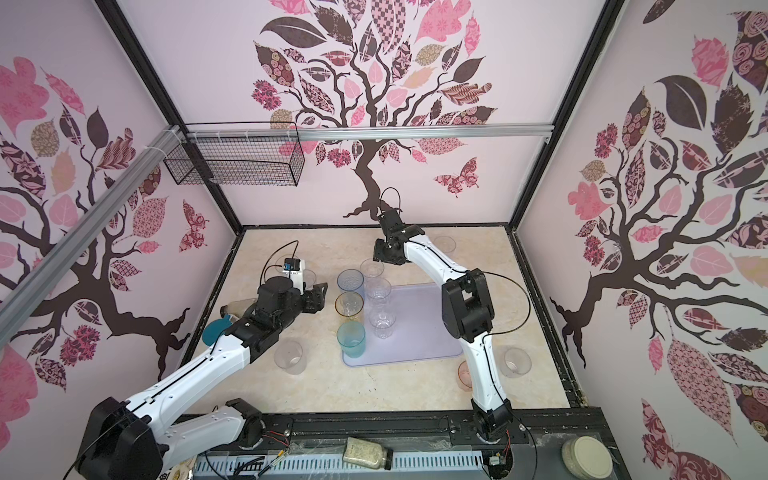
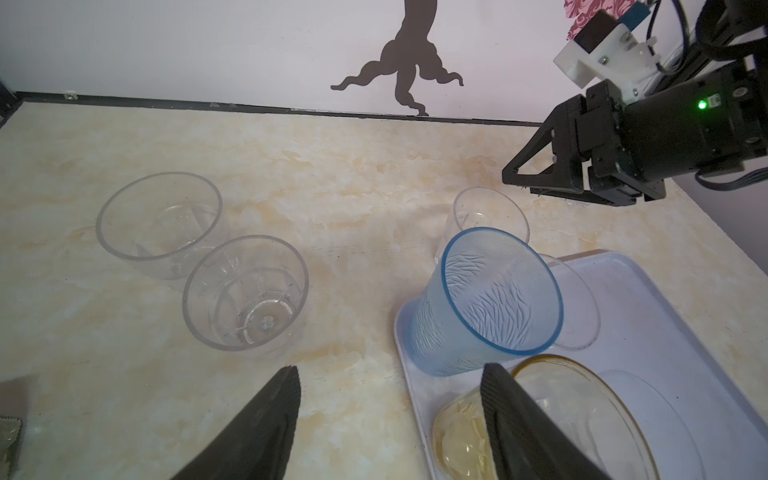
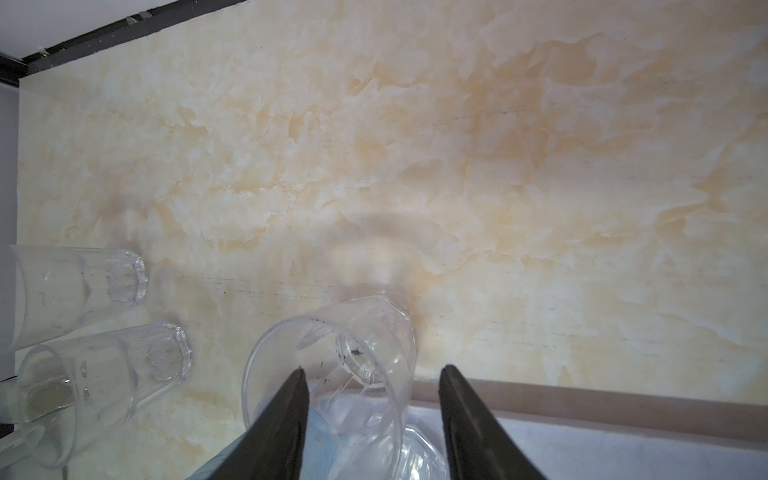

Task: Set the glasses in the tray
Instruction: 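Move the right gripper to a third clear glass beyond the tray and grasp it, then lift the third clear glass with the right gripper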

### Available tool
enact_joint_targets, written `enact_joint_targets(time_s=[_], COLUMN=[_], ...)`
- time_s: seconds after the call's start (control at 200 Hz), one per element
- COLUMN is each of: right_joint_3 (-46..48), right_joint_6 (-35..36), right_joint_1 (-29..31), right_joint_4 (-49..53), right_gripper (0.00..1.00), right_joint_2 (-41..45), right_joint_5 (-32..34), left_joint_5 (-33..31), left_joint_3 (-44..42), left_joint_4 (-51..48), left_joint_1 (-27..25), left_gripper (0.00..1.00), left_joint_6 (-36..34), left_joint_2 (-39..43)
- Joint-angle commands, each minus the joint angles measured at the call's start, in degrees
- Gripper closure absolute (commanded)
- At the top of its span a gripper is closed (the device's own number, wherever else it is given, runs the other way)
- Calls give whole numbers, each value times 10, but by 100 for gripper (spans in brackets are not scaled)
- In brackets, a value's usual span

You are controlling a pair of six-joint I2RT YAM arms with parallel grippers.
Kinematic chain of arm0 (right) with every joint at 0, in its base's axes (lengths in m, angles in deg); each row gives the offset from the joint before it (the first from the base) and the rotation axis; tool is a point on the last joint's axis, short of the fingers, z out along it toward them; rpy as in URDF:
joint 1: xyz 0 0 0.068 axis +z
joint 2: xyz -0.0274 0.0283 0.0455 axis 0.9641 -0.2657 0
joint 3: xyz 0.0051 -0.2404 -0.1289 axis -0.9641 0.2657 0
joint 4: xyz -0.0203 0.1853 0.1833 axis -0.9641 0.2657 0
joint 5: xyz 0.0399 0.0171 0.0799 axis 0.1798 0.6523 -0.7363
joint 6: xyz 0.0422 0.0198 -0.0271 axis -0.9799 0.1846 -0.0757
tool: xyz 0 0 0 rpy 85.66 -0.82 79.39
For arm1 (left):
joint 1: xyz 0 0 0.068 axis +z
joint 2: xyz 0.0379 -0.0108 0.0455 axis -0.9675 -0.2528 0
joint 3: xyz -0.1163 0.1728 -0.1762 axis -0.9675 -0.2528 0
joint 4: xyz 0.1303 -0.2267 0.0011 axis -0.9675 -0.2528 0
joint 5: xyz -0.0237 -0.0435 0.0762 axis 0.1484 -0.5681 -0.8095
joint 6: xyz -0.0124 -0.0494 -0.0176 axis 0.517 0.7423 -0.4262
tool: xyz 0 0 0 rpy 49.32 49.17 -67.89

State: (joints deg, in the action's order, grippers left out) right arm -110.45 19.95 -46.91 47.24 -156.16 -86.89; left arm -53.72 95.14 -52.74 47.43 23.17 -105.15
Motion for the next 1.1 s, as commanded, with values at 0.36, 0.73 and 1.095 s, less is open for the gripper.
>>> enact_joint_targets(time_s=[0.36,0.73,1.095], right_joint_3=[-50,-63,-30], right_joint_6=[21,44,75], right_joint_1=[3,4,4], right_joint_4=[36,65,133], right_gripper=[77,100,100], right_joint_2=[-74,-11,134], right_joint_5=[5,66,152], left_joint_5=[-44,-50,-69], left_joint_3=[31,124,150], left_joint_4=[-67,-187,-224], left_joint_1=[3,2,1], left_gripper=[29,31,33], left_joint_6=[-19,-36,-58], left_joint_2=[-16,-40,16])
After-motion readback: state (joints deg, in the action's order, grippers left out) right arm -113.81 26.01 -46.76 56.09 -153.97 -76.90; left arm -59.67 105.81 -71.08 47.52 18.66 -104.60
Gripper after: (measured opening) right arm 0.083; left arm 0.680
